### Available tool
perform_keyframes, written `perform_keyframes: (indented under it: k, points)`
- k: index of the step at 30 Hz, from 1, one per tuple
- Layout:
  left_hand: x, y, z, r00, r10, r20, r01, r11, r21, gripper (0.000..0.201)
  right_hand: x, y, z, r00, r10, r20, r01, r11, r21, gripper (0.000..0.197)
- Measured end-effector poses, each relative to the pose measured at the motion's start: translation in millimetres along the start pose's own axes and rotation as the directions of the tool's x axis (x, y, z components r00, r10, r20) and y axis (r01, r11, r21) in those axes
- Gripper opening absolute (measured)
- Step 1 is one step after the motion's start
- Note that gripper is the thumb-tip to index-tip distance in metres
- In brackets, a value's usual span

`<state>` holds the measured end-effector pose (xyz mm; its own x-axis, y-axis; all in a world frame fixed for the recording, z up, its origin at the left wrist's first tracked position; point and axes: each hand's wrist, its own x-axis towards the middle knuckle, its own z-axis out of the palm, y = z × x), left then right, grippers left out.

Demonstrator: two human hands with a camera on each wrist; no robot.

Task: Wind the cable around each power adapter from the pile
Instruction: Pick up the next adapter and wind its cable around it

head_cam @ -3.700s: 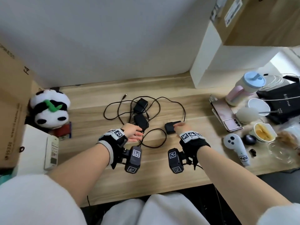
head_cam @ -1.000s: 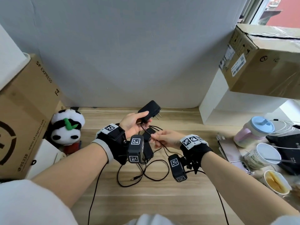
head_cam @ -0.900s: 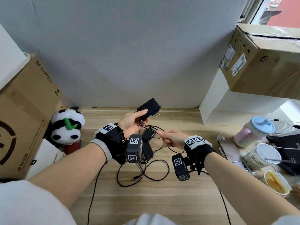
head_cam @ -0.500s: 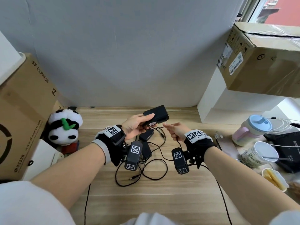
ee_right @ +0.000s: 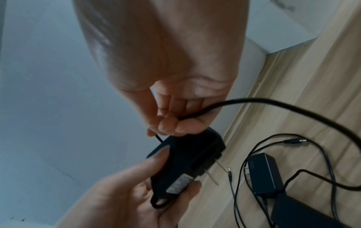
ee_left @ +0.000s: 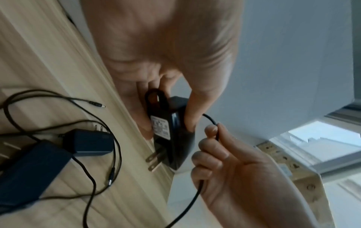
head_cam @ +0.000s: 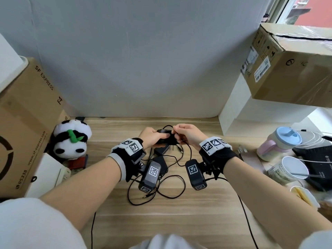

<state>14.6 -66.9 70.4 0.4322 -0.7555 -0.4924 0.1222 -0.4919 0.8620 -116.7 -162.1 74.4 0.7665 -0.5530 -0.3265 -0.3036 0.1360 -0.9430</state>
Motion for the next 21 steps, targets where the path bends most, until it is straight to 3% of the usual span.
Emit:
perform_keyframes:
  k: [2, 5, 10, 15, 21]
  points:
    - [1, 1, 0, 0.999, -0.035, -0.032, 0.029, 0.985, -0.169, 0.014, -3, 2, 2, 0.999, -0.02, 0.041, 0.022, 0.999, -0.042, 0.028]
    - [1, 0, -5, 0.996, -0.077, -0.038, 0.055, 0.916, -0.398, 0.029, -6, 10, 3, 0.993, -0.005, 0.114, 0.012, 0.998, -0.06, 0.027]
    - [0, -2, -10, 0.995, -0.092, 0.027, 0.09, 0.801, -0.592, 0.031, -11, 20, 5, 0.979, 0.081, 0.189, -0.065, 0.994, -0.088, 0.024]
    - [-2, -4, -9, 0.987, -0.079, 0.141, 0.153, 0.736, -0.659, 0.032, -12, 27, 7, 0.97, 0.128, 0.208, -0.104, 0.987, -0.121, 0.026]
    - [-6, -4, -10, 0.958, -0.087, 0.272, 0.213, 0.85, -0.481, 0.029, -12, 28, 3, 0.977, 0.168, 0.13, -0.146, 0.975, -0.166, 0.031]
